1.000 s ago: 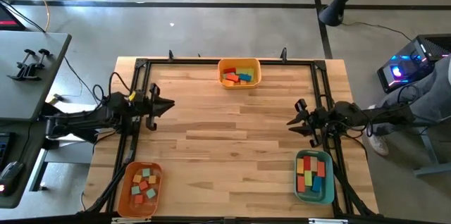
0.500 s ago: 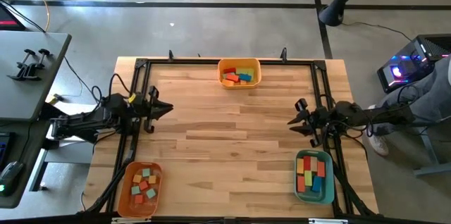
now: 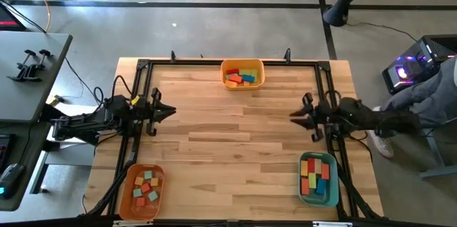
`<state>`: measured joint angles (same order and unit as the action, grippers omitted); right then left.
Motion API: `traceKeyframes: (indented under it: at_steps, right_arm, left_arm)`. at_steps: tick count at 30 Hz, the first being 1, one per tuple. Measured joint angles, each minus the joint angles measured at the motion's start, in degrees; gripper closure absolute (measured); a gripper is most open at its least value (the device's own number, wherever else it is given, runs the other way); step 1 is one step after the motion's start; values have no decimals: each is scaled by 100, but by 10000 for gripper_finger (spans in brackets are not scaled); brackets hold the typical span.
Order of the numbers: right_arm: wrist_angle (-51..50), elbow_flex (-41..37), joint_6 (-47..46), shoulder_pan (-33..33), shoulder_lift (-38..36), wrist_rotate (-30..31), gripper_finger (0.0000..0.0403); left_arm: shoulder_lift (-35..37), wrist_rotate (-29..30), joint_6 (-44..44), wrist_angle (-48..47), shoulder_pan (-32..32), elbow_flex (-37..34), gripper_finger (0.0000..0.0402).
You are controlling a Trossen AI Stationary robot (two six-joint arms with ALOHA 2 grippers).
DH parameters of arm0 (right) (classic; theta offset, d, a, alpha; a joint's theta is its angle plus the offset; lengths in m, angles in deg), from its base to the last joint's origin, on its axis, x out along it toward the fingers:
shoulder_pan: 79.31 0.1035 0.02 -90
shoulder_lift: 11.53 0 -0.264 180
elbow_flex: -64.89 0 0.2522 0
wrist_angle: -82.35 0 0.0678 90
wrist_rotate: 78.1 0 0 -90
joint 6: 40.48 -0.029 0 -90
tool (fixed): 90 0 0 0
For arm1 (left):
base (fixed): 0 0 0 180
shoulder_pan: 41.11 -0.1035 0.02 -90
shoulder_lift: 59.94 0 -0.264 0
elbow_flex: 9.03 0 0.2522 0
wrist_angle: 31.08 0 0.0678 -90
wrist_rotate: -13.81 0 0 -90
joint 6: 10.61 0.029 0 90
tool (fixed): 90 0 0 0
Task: Sort blocks by size
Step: Return to Home Position
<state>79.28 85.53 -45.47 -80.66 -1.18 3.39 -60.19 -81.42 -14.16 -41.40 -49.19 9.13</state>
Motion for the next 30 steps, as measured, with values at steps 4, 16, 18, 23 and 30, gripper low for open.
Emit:
traceKeyframes:
  at_steps: [4,16,18,23,30]
  right_arm:
    - [-1260,620,-61,-336,-115,219,320]
    - [-1085,163,-264,-385,-634,125,320]
    - [-997,43,-267,-335,-683,58,320]
    - [-720,-253,-405,-183,-723,55,320]
    - [-646,-404,-459,-60,-723,283,320]
  left_arm:
    - [2,0,-66,-90,0,0,371]
    - [0,2,-86,-152,0,0,371]
    - [0,2,-86,-157,0,0,371]
    - [0,4,-88,-189,0,0,371]
    - [0,13,-134,-200,0,0,371]
